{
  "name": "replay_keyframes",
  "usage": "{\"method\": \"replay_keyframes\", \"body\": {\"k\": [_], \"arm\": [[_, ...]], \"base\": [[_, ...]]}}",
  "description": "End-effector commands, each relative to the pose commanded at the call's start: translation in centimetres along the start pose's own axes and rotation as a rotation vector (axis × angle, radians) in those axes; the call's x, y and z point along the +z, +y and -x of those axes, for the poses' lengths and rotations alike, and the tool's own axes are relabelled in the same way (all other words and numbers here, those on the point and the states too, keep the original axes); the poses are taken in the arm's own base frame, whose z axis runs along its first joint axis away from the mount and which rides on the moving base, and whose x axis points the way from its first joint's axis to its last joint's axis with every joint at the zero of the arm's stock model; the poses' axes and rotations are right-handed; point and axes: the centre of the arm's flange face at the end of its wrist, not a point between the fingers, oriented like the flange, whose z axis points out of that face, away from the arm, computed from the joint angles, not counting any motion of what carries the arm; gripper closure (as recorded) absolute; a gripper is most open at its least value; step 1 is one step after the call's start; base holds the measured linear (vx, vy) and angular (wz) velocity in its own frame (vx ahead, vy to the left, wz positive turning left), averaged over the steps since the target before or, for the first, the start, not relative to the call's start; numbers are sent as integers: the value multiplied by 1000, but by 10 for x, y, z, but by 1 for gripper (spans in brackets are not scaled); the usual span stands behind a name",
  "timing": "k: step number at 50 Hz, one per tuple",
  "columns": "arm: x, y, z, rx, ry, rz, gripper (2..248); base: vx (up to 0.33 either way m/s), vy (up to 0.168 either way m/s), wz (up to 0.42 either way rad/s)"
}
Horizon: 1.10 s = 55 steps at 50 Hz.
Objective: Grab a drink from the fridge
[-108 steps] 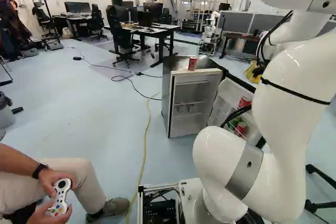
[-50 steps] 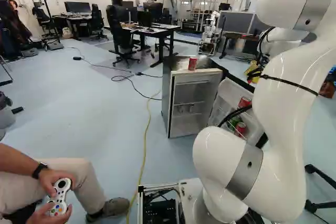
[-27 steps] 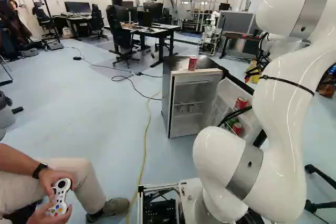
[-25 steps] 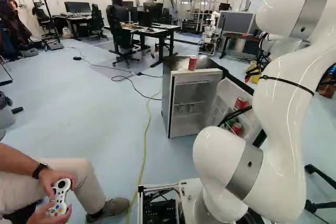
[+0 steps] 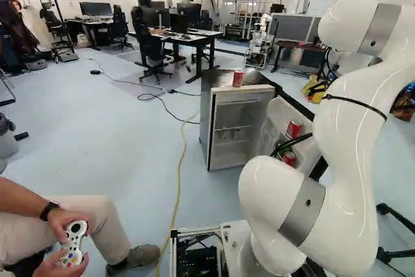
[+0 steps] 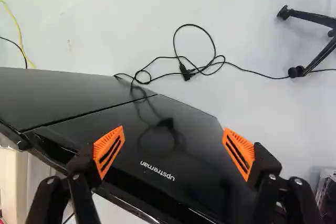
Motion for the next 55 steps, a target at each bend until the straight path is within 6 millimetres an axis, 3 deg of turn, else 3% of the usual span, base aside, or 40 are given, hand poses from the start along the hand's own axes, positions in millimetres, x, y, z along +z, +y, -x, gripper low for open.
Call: {"method": "replay_keyframes", "body": {"k": [30,55], "arm": [[40,5,0,6,-44,14,3],[41,9,6,9,-56,18,3]], "base": [[0,0,0],[0,0,0]]}}
